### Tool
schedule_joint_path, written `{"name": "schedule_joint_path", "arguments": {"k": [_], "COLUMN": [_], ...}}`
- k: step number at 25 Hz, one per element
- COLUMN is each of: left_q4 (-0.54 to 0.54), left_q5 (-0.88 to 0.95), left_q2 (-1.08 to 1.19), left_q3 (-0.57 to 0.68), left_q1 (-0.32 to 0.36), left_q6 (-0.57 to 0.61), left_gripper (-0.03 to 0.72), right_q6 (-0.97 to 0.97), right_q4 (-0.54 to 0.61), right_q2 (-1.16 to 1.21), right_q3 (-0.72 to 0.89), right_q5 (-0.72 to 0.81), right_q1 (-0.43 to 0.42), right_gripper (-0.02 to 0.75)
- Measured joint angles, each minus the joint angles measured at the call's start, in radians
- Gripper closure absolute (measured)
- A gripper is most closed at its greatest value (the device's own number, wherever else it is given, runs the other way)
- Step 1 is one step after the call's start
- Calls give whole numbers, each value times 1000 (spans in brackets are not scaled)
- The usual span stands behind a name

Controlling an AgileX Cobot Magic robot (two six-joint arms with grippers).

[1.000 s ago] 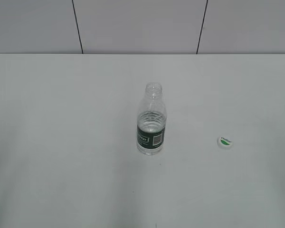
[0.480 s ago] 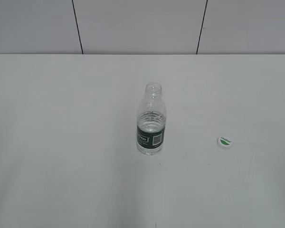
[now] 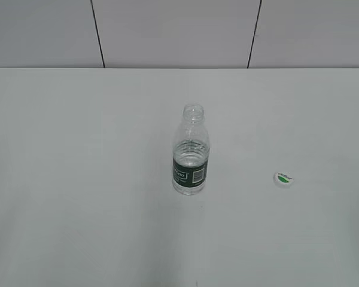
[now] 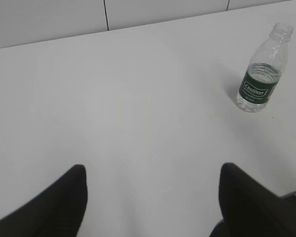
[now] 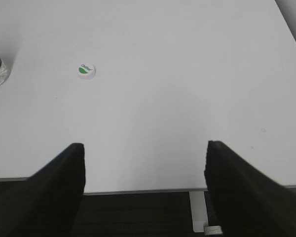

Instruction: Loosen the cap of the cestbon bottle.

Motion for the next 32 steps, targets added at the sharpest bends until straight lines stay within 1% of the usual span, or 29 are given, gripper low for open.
{"name": "schedule_joint_path", "arguments": {"k": [7,13,20,23,29,32], "left_q4": [-40,-43,-43,-43,-43,-43], "left_q5": [0,0,0,0,0,-1], "left_q2": [0,0,0,0,0,0], "left_q3": [1,1,1,1,1,1], "left_q1": [0,0,2,40,196,223], "left_q6": [0,0,0,0,0,0], "left_gripper": [197,199,200,200,218,220], "right_q6": [2,3,3,3,3,3], "right_q4": [0,0,0,0,7,7], "right_q2": [0,0,0,0,0,0], "right_q3": [-3,35,40,40,40,40], "right_q5": [2,-92,-110,-111,-111,-111], "right_q1": [0,0,0,0,0,0], "right_gripper": [155,155,155,155,155,155]}}
